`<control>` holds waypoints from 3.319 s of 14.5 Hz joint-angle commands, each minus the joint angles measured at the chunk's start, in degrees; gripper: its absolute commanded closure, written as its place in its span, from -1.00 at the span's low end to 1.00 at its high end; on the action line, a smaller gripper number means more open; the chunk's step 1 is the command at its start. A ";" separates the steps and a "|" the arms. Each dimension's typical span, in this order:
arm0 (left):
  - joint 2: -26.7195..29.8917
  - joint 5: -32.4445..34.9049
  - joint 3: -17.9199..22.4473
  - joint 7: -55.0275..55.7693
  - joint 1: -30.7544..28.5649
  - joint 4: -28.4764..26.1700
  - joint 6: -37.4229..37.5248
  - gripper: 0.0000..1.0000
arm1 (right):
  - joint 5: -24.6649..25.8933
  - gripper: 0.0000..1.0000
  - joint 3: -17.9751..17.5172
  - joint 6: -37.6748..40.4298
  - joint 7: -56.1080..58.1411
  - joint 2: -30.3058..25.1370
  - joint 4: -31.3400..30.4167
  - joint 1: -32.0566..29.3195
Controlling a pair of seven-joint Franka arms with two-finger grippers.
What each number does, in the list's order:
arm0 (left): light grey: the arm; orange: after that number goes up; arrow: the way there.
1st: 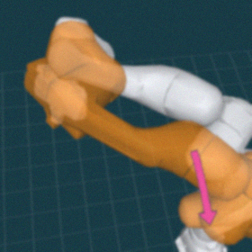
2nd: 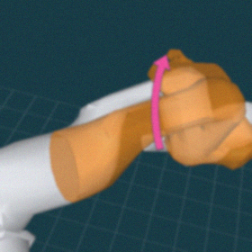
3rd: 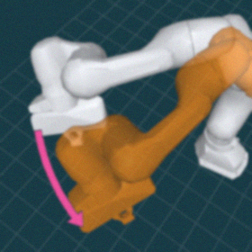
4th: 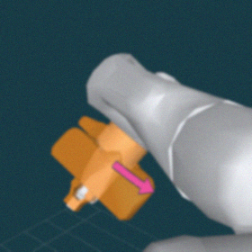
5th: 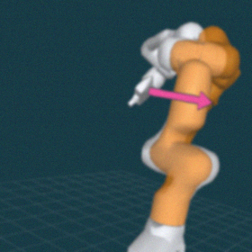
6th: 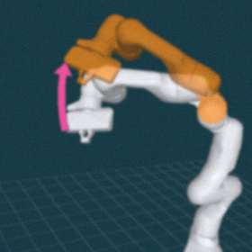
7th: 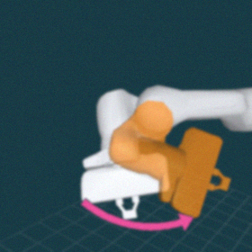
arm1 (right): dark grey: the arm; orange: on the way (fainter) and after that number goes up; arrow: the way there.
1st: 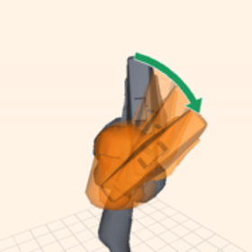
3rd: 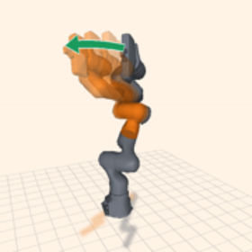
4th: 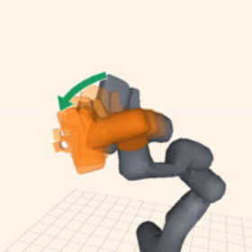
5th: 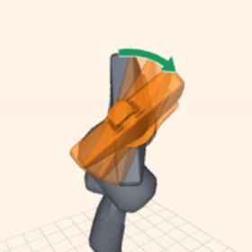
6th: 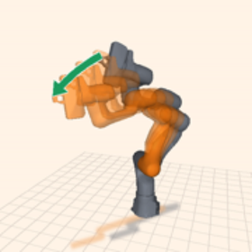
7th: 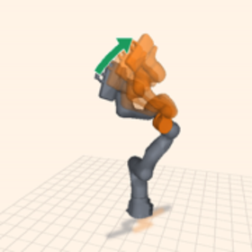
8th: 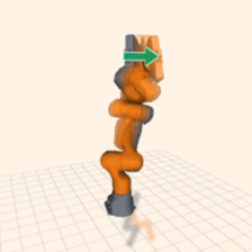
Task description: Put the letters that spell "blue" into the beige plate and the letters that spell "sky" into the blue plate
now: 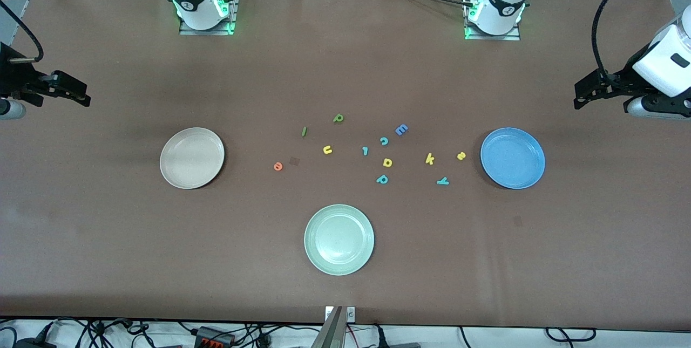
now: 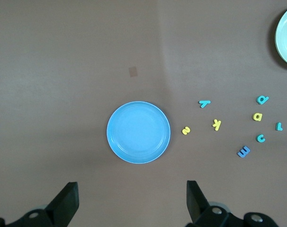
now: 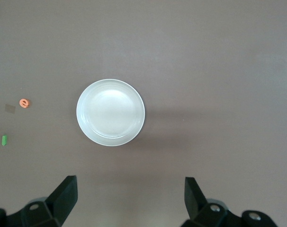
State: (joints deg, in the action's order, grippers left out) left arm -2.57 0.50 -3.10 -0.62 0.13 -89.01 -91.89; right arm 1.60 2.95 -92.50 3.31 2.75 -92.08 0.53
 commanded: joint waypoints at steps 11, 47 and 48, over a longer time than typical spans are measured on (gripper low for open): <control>-0.51 0.99 -0.06 -0.87 0.05 1.47 1.62 -1.00 | 0.68 -1.00 -0.05 1.97 -0.15 -0.37 0.06 -0.27; -30.92 6.00 -4.72 4.49 17.71 -19.09 -42.40 -0.55 | -7.05 -1.00 -1.11 -32.38 -35.71 36.44 -1.43 27.94; -31.53 6.09 -4.72 4.49 17.71 -19.09 -43.10 -0.49 | -6.53 -1.00 -1.02 -33.70 -38.62 37.24 -1.43 29.34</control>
State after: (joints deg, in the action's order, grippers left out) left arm -33.13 4.91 -8.31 3.09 17.44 -108.17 -133.23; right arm -4.69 1.40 -124.20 -29.18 37.91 -94.81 26.99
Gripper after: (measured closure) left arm 0.220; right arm 0.000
